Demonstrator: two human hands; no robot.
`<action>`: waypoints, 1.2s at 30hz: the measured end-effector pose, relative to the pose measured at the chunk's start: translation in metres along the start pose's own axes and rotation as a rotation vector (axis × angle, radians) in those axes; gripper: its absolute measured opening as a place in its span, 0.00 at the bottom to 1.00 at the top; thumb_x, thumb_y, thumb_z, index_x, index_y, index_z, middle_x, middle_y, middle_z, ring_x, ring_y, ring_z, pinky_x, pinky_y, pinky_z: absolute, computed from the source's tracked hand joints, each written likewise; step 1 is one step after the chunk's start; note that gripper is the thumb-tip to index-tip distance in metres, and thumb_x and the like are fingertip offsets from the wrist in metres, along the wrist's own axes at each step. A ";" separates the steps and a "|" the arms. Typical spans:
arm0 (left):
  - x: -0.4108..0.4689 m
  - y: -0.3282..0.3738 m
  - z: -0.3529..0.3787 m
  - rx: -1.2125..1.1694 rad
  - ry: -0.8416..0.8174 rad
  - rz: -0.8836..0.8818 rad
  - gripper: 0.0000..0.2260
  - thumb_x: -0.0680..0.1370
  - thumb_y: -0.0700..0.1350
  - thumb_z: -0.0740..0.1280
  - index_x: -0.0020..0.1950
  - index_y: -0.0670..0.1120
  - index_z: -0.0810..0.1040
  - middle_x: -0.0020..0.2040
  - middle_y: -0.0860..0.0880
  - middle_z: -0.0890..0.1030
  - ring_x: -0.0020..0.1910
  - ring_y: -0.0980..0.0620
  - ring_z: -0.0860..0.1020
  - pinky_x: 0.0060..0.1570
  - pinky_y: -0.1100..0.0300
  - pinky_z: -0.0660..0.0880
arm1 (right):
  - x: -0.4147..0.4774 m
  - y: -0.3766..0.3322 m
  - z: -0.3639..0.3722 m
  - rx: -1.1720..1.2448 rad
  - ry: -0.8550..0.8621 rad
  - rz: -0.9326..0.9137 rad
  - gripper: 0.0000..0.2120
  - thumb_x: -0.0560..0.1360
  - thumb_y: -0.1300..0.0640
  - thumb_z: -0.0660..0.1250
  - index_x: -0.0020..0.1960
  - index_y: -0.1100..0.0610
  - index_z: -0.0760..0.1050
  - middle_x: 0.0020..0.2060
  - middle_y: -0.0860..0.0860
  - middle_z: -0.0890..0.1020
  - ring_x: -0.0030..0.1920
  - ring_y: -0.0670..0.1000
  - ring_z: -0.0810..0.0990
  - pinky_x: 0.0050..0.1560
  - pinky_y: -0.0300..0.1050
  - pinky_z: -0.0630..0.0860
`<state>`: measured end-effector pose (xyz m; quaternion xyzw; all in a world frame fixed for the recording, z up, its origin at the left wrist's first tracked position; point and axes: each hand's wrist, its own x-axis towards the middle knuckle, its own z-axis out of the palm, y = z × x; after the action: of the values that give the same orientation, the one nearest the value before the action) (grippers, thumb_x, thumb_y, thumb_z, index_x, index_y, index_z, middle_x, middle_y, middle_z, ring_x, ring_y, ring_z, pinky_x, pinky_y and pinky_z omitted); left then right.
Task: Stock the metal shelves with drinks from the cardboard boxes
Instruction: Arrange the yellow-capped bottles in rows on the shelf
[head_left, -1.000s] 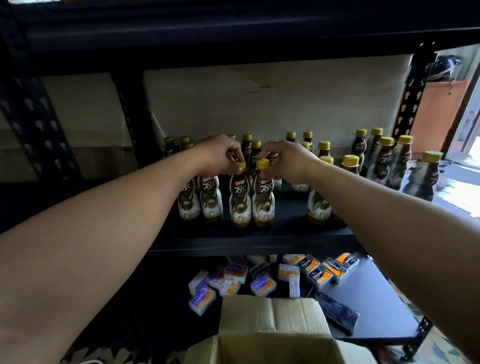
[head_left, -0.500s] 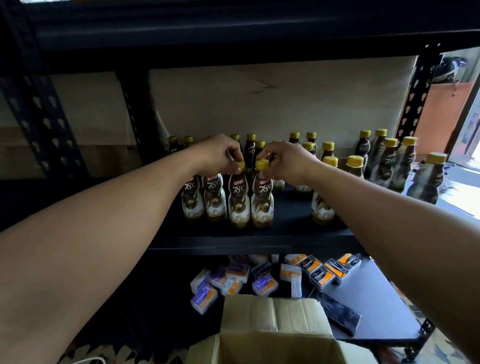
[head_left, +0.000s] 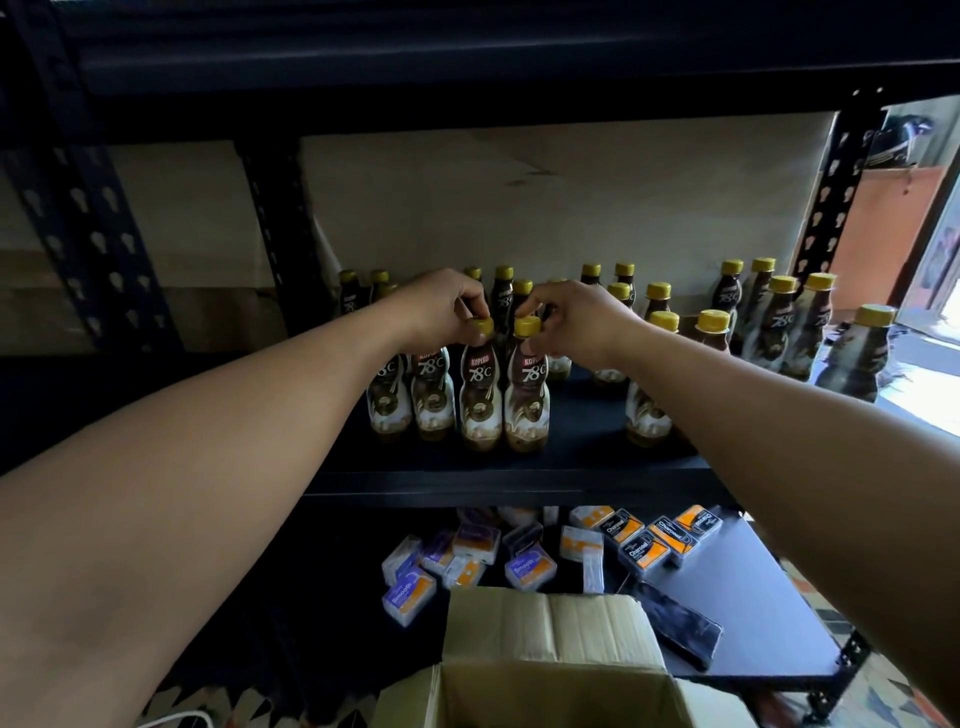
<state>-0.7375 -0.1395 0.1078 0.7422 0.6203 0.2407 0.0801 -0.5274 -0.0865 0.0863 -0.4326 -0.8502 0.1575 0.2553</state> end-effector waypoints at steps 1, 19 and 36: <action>0.000 0.000 0.001 -0.001 0.006 0.001 0.09 0.77 0.45 0.75 0.55 0.47 0.82 0.49 0.53 0.80 0.52 0.51 0.80 0.45 0.60 0.75 | 0.000 0.000 0.000 0.001 0.001 0.000 0.19 0.74 0.52 0.77 0.63 0.47 0.78 0.47 0.48 0.81 0.47 0.50 0.82 0.52 0.51 0.82; 0.009 0.004 -0.016 0.064 -0.129 0.012 0.10 0.75 0.52 0.76 0.51 0.50 0.81 0.48 0.51 0.82 0.48 0.53 0.81 0.45 0.58 0.77 | 0.003 0.001 -0.009 -0.015 -0.078 -0.011 0.20 0.74 0.46 0.77 0.64 0.45 0.77 0.46 0.45 0.80 0.46 0.47 0.80 0.51 0.45 0.79; 0.112 0.006 -0.038 0.142 -0.252 -0.019 0.14 0.77 0.55 0.73 0.61 0.55 0.79 0.51 0.53 0.84 0.44 0.54 0.85 0.51 0.52 0.82 | 0.107 0.035 -0.078 -0.276 -0.247 0.097 0.19 0.76 0.44 0.74 0.66 0.44 0.77 0.55 0.54 0.85 0.51 0.53 0.84 0.54 0.47 0.82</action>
<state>-0.7366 -0.0400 0.1728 0.7645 0.6278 0.1003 0.1070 -0.5130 0.0246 0.1656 -0.4815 -0.8667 0.1035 0.0794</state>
